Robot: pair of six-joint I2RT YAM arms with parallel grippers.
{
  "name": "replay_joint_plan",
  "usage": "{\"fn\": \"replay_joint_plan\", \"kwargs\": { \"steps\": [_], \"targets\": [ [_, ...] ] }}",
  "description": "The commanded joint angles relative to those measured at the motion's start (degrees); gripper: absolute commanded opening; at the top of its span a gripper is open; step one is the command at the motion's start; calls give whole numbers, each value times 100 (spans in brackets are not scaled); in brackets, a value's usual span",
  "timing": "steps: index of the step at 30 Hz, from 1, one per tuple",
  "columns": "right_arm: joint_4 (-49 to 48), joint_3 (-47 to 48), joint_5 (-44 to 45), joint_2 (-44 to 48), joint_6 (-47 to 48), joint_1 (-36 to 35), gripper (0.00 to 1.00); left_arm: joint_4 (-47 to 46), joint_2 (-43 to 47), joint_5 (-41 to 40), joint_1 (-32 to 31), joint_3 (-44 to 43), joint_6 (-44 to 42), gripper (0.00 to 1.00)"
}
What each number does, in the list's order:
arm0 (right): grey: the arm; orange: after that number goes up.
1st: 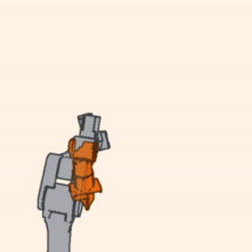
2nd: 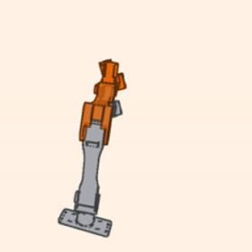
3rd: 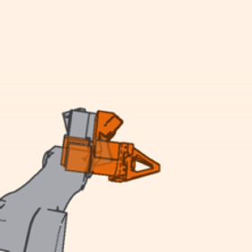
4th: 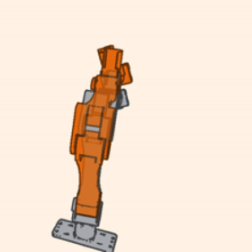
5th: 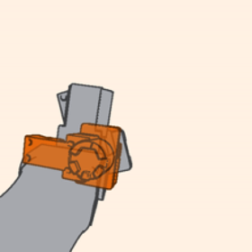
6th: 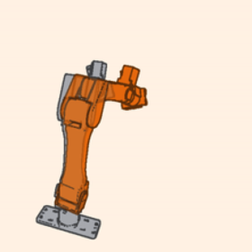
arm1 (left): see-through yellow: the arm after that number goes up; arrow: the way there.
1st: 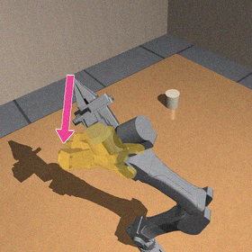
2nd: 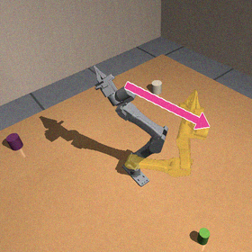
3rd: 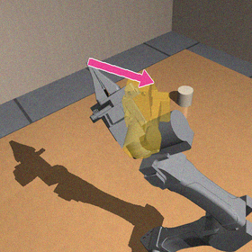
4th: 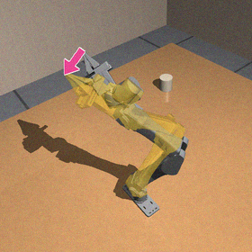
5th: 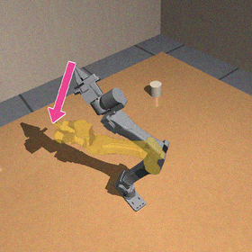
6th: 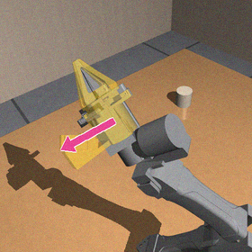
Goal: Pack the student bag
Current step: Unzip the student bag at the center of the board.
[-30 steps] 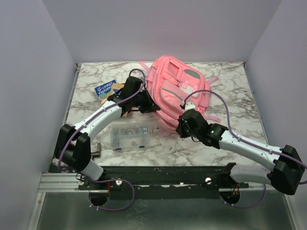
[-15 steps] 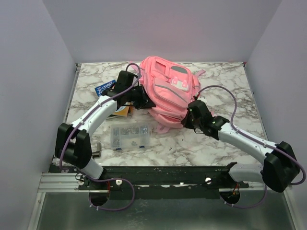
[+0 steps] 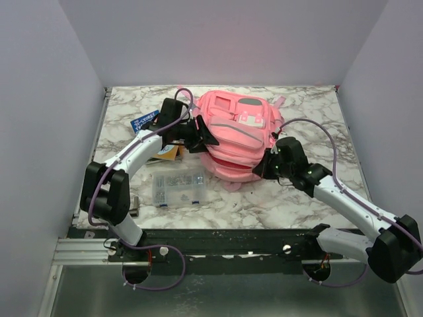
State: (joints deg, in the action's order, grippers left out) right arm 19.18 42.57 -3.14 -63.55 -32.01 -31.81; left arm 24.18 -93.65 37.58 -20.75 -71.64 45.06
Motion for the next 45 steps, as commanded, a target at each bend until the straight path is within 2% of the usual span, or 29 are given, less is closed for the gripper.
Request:
{"fn": "replay_joint_plan", "kwargs": {
  "steps": [1, 6, 8, 14, 17, 26, 29, 32, 34, 37, 41, 45],
  "targets": [
    [28, -49, -884, 36, 86, -9, 0, -784, 513, 238, 2, 500, 440, 58],
    [-294, -41, -1310, -120, 92, -8, 1, -858, 1369, -263, -213, 1410, 1822, 61],
    [-335, -44, -1373, -121, 144, -8, 1, -1279, 1709, -619, -503, 1798, 2412, 63],
    [-429, -84, -1600, -35, 243, -9, 1, -1740, 1669, -1552, -1346, 2058, 3663, 64],
    [-433, -124, -1635, 6, 307, -9, 1, -2008, 1589, -1836, -1599, 2138, 4117, 61],
    [-506, -214, -1673, 184, 412, -9, 1, -2023, 1440, -2510, -2075, 2147, 4780, 46],
    [-540, -228, -1700, 151, 440, -9, 1, -2023, 1222, -2346, -2096, 2067, 4885, 47],
    [-491, -196, -1717, 123, 493, -9, 1, -2017, 1159, -2383, -2201, 2081, 5057, 54],
    [-486, -206, -1715, 147, 514, -8, 1, -2021, 1095, -2399, -2244, 2091, 5188, 55],
    [-468, -225, -1720, 174, 497, -9, 1, -2103, 910, -2418, -2240, 2040, 5223, 54],
    [-511, -274, -1741, 192, 438, -9, 1, -2335, 606, -2475, -2218, 1898, 5201, 43],
    [-447, -276, -1662, 195, 459, -9, 1, -2338, 367, -2470, -2214, 1735, 5120, 44]
  ]
}}
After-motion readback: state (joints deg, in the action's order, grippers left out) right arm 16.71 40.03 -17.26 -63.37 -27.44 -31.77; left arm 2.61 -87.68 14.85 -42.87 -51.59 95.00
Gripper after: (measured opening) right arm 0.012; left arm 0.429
